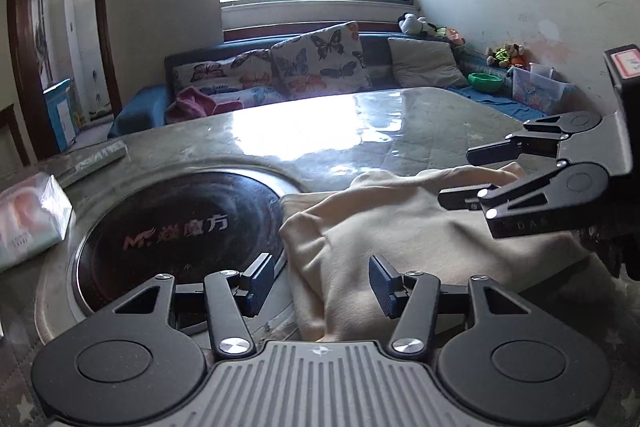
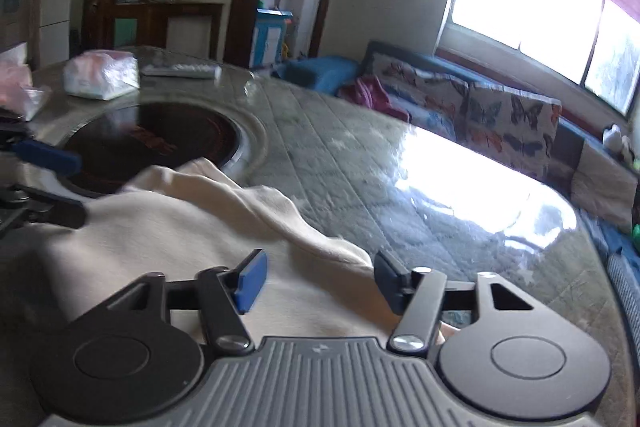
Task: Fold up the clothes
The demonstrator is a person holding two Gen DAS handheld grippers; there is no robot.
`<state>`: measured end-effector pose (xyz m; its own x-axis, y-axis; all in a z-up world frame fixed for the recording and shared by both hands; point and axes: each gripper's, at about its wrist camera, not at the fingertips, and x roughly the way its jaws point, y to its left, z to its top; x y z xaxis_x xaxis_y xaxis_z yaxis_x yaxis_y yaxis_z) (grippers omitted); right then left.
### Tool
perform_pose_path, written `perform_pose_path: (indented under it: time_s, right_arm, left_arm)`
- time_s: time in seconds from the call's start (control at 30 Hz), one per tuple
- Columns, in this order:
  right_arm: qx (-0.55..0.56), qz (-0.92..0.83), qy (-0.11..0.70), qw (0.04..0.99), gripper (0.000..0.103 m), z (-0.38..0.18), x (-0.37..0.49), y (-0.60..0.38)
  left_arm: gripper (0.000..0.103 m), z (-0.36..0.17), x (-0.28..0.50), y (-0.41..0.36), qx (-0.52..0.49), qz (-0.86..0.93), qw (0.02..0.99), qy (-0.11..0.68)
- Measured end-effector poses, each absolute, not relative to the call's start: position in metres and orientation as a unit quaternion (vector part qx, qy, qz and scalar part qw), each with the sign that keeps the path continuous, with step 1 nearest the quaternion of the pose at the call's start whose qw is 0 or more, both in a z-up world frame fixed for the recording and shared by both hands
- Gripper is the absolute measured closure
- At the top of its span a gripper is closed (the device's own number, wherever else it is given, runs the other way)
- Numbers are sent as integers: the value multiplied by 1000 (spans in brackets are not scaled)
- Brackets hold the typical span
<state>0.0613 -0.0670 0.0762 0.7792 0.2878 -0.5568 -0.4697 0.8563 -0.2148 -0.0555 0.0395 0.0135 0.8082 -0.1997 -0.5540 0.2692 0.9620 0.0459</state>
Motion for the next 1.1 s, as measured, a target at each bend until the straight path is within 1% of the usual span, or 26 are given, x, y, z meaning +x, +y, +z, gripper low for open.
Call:
perform_pose_path:
  time_s: [0.07,0.13,0.17,0.4,0.53,0.87,1.1]
  right_arm:
    - [-187,212,248,926,42,81,46,-62]
    - [-191,213,242,927,34,83,33,-58]
    - [-191,212,241,928,33,83,28,-57]
    - [-211,191,243,927,30,70,4,-60]
    - [-213,170,239,932,27,67,-8,-75]
    - [-195,122,235,945,27,57,-22,-120]
    - [-203,119,243,941,27,60,-27,-131]
  left_arm:
    - [47,12,-58,33,70,-126,949,279]
    - [47,9,-59,28,67,-131,948,280]
    - [47,7,-59,26,67,-134,948,281]
    - [47,-8,-57,15,78,-132,943,294]
    - [47,-11,-56,18,66,-132,942,301]
    - [47,-13,-54,29,19,-143,933,329]
    - [47,-12,-63,29,11,-166,925,342]
